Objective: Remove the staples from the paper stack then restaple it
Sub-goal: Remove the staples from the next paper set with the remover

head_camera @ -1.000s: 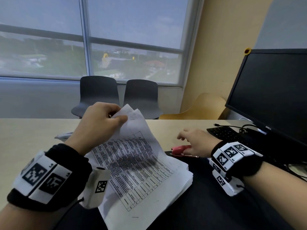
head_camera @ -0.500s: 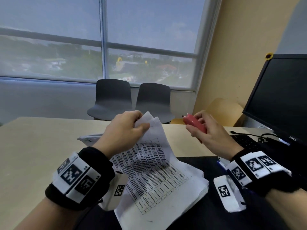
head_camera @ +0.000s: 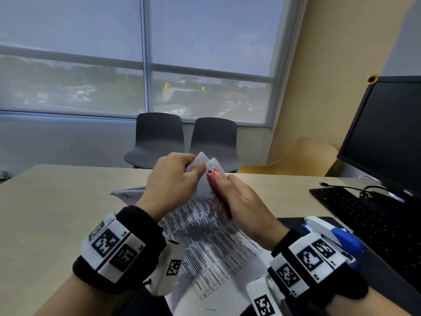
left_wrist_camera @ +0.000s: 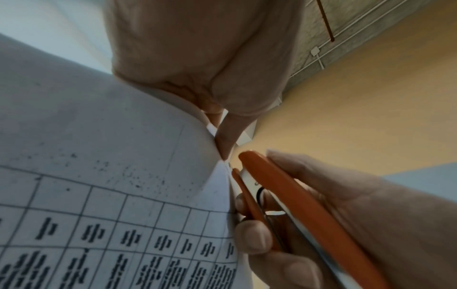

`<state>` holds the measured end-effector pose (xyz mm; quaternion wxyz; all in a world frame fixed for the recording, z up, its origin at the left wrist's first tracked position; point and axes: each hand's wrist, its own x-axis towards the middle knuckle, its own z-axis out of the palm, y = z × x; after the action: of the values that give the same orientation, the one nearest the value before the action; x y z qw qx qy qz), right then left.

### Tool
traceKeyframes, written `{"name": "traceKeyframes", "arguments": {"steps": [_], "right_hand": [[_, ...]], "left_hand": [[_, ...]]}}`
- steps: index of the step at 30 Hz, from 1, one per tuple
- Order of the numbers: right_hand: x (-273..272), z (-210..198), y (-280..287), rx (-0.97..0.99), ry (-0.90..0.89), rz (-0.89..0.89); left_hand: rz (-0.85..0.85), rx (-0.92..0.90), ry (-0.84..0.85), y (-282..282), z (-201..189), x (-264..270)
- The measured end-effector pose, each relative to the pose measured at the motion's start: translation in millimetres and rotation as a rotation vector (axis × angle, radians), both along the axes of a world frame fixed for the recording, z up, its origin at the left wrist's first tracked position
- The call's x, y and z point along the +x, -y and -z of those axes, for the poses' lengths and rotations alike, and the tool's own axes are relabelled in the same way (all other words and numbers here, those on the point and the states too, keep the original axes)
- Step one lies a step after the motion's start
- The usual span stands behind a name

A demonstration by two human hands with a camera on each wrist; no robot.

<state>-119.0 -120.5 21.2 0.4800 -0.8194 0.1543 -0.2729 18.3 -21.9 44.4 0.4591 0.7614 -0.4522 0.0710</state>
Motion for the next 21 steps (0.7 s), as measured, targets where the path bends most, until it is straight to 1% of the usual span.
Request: {"name": "traceKeyframes", "arguments": {"steps": [3,12,21], "right_hand": [[3,-3,0,0.069,0.010,0.003],[1,-8,2,0.070,-0.042,-0.026],[-2,-20,4,0.050,-0.092,0.019]], "left_hand": [[-0.027,-0.023,0.007,0,-2,0],[-0.086,-0.024,0.021,3,-1,-2],[-0.073,-0.074,0.151,3,2,-9]]}}
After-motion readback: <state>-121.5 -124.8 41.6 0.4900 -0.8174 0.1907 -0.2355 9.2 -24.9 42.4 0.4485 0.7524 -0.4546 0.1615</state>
